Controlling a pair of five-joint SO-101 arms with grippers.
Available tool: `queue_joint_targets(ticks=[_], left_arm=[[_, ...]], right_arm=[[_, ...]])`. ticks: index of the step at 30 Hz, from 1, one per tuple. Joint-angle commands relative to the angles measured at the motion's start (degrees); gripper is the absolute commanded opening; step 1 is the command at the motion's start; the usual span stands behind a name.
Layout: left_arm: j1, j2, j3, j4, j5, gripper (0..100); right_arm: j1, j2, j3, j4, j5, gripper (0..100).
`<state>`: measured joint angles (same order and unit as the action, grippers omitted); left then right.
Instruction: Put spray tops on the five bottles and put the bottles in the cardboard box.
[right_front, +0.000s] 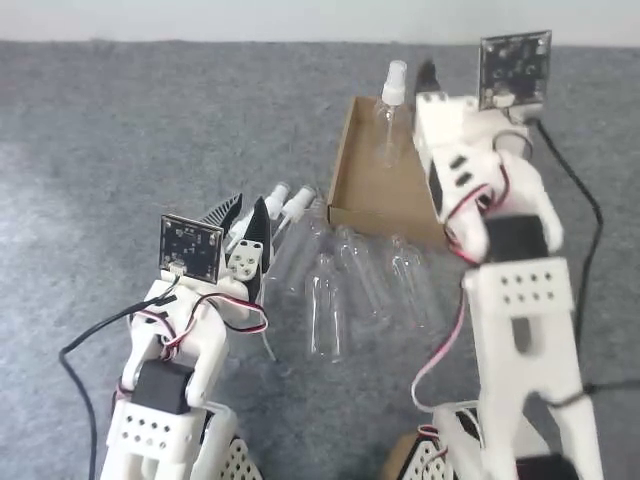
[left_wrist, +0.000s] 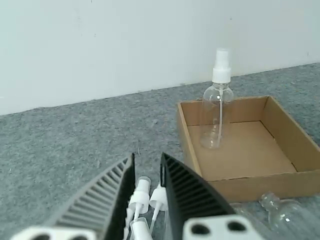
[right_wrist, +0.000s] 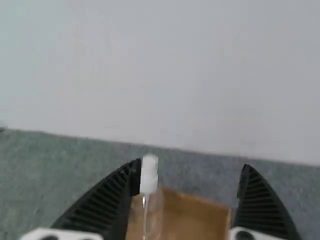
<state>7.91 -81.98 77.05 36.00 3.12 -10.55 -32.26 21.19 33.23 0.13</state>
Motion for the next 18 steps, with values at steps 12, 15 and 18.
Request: queue_joint_targets(ticks=[12,15,18], left_arm=[[-4.13,-0.18,-6.81,14.07,-7.47,8],[-4.57,-0.44,-7.08,20.57,-10.46,8],[-4.92,-0.62,-5.76,24.00,-10.46,8]], right_arm=[[-15.69,-10.59,7.30,44.97,0.18,26.3],[-16.84,-10.59,15.03,39.25,0.18,26.3],[-16.66,-10.59,20.92,34.77,0.26,26.3]])
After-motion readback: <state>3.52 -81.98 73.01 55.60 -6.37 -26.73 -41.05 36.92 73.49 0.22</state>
